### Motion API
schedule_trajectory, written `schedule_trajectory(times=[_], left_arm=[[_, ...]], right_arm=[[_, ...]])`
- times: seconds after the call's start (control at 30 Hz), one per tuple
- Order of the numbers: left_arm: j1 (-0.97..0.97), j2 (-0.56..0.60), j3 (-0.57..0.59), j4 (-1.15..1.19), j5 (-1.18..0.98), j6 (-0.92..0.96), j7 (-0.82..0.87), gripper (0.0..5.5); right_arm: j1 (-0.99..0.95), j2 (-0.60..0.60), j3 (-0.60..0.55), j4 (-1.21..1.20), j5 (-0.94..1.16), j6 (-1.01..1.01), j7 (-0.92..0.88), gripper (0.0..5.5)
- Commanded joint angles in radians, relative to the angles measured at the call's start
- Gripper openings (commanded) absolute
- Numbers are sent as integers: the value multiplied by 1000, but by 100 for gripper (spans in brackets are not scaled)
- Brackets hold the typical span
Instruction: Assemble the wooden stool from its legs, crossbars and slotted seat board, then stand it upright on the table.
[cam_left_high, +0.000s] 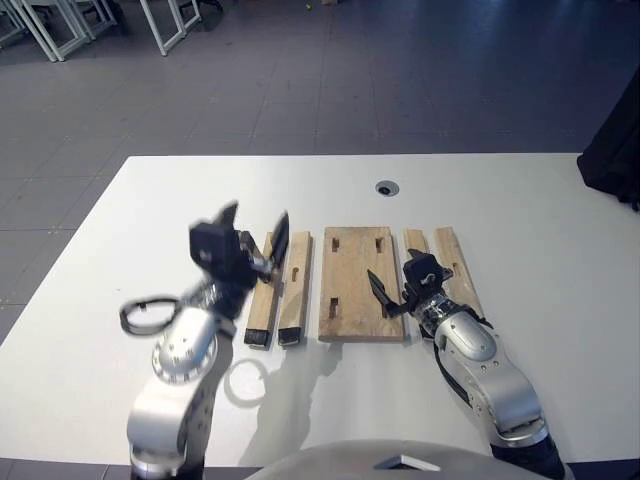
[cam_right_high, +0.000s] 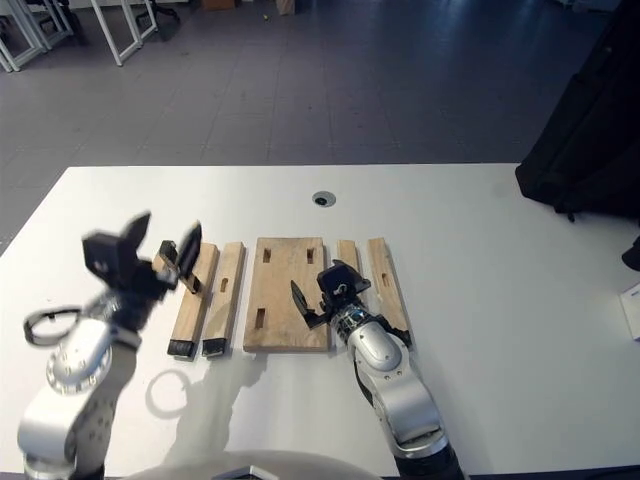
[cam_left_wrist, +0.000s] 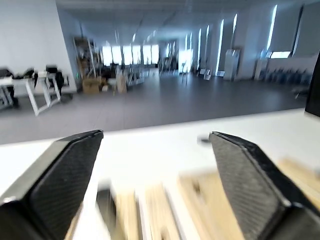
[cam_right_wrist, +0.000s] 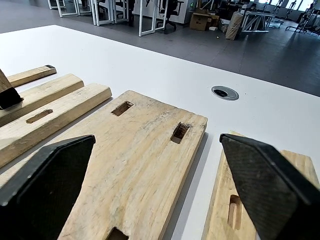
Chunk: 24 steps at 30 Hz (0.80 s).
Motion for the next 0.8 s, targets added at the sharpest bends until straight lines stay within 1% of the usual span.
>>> schedule_trajectory(times=[0.03, 0.17, 0.4, 0.53, 0.7, 0.8], left_arm=[[205, -33, -13, 34, 73, -78, 29, 407], [265, -48, -14, 105, 122, -87, 42, 407], [323, -32, -19, 257, 116, -96, -29, 407], [301, -25, 9, 315, 124, -82, -38, 407], [253, -45, -9, 419, 128, -43, -40, 407], [181, -66, 0, 498, 111, -33, -42, 359]], right_arm=[[-3, -11, -15, -19, -2, 15, 10, 460], [-2, -16, -19, -16, 0, 16, 15, 460], [2, -20, -19, -17, -2, 15, 24, 460], [-3, -23, -21, -12, -2, 11, 34, 460], [-23, -27, -11, -6, -2, 12, 52, 460], [-35, -26, -14, 0, 0, 15, 57, 460]])
